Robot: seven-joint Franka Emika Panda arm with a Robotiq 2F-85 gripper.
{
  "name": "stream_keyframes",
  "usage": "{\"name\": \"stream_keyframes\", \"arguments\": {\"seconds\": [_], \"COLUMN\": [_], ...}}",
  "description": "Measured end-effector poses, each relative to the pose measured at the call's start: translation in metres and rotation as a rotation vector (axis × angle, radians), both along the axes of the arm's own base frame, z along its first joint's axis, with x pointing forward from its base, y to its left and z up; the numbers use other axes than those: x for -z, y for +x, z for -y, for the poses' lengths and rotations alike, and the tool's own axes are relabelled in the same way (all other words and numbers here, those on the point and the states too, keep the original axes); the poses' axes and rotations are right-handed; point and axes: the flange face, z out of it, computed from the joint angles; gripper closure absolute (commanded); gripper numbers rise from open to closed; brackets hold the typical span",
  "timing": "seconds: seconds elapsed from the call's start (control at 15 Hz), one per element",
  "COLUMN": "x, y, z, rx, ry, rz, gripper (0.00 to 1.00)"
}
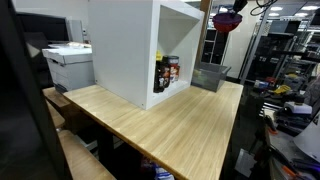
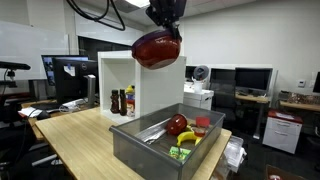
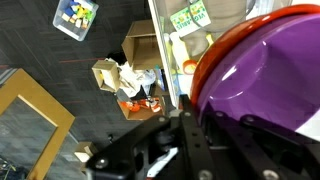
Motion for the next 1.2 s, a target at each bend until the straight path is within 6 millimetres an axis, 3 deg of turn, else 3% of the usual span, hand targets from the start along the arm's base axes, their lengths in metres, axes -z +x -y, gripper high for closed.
{"name": "stream_keyframes", "arguments": {"seconds": [0.4, 0.47, 1.2], "x": [0.000, 0.000, 0.001], "y": [0.000, 0.000, 0.012], "z": [0.000, 0.000, -0.008], "rx": [0.000, 0.000, -0.024], "ry": [0.000, 0.000, -0.003], "rz": [0.000, 0.000, -0.003], "gripper": [0.89, 0.97, 0.97]}}
